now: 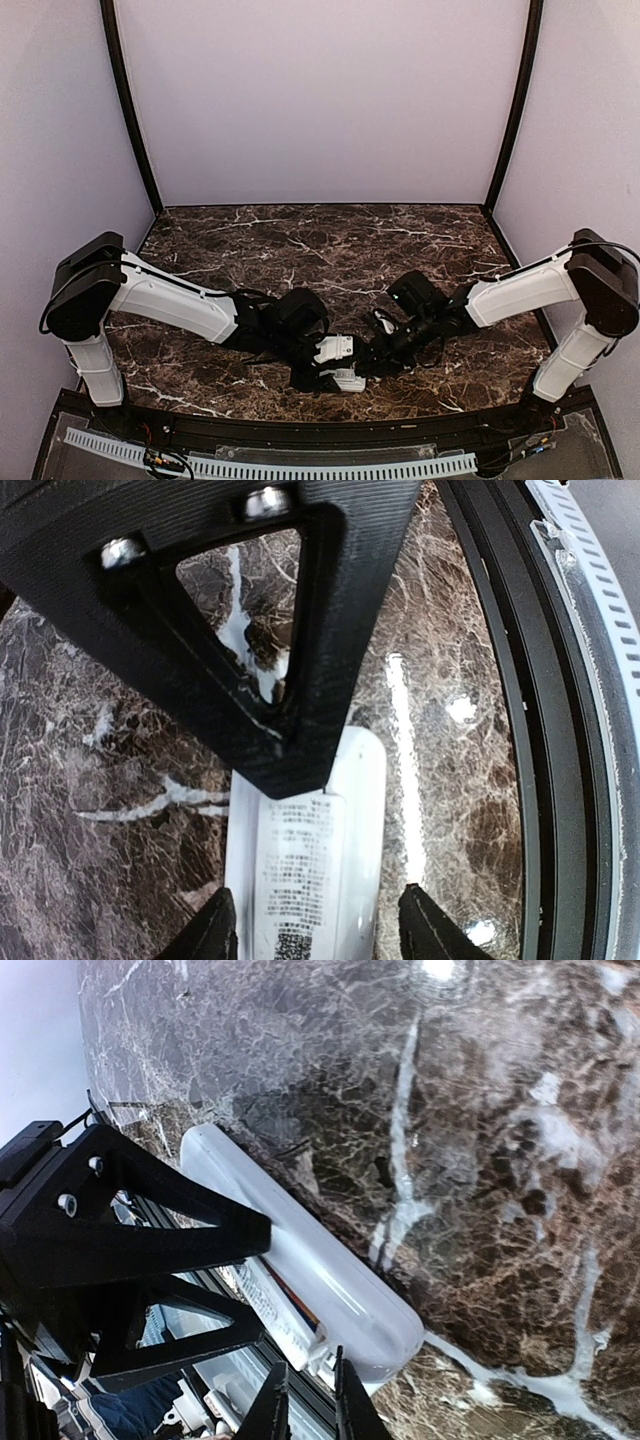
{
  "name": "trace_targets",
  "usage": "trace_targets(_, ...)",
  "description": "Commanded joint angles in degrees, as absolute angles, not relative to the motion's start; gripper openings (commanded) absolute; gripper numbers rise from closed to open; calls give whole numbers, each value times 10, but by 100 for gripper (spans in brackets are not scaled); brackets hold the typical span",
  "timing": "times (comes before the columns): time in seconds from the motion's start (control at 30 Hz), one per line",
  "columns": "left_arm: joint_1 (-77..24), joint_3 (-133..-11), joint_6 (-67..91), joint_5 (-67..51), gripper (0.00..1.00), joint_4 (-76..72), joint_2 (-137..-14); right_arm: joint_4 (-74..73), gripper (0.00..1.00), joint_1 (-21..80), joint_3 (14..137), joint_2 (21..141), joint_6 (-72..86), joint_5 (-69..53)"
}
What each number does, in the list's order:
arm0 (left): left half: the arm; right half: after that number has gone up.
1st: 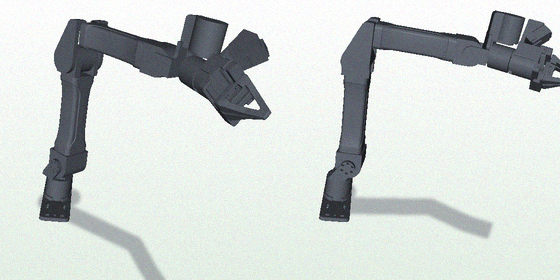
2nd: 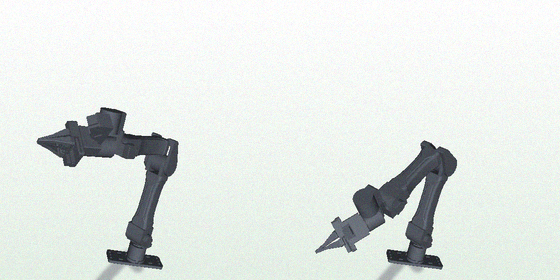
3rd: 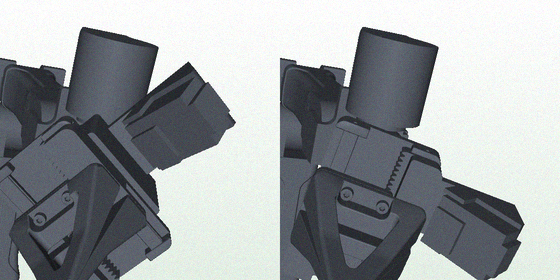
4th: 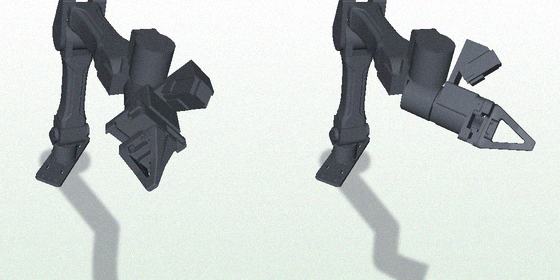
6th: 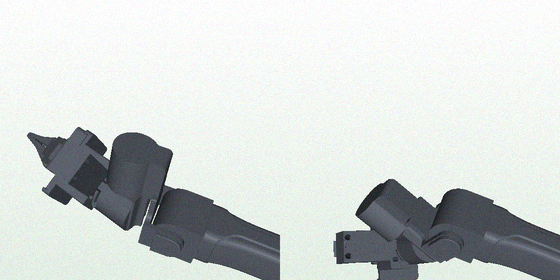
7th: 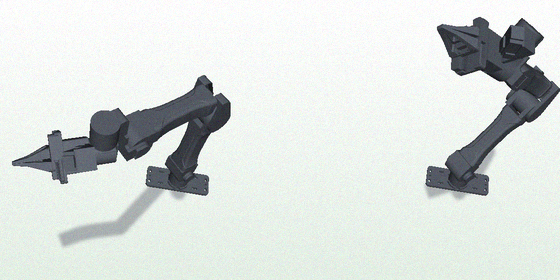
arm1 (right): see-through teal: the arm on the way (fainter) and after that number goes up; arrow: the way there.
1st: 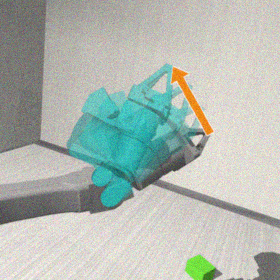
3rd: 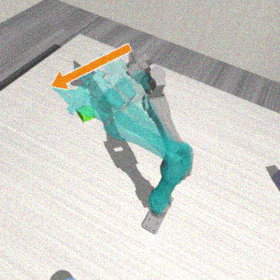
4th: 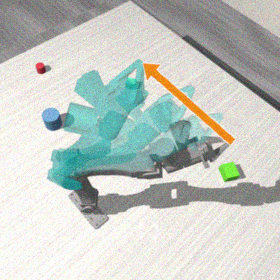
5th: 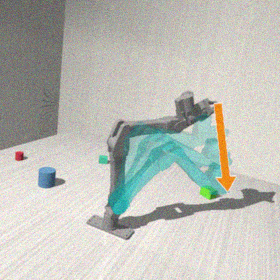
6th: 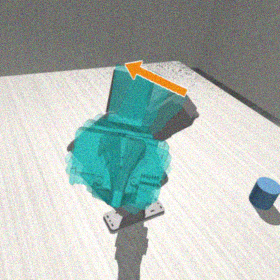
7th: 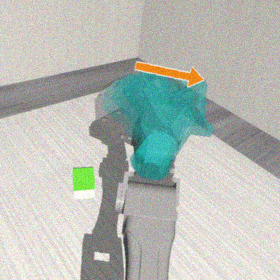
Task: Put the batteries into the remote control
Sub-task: Load the battery cover onto the remote control without the battery cover.
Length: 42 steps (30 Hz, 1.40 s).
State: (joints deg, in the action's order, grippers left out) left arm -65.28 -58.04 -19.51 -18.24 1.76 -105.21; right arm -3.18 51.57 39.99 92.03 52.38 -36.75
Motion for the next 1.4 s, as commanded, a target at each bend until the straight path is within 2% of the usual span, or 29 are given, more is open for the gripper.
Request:
trace_targets(0.0,-659,-570,-203,-179,54,67,-1055,-69,16,521,418,901,508,-348)
trace_targets(0.53,-659,-561,-199,-172,64,49,-1009,-100,11,519,444,881,483,-339)
trace_targets(0.73,-659,-542,-197,-148,64,54,-964,-95,0,521,460,882,468,-345)
trace_targets(0.97,-659,-496,-188,-81,67,122,-892,-91,0,535,495,914,456,-351)
trace_targets(1.2,-659,-487,-186,-37,66,136,-885,-93,0,552,512,928,455,-345)
trace_targets(1.37,-659,-493,-186,-35,66,142,-900,-45,0,555,472,962,472,-352)
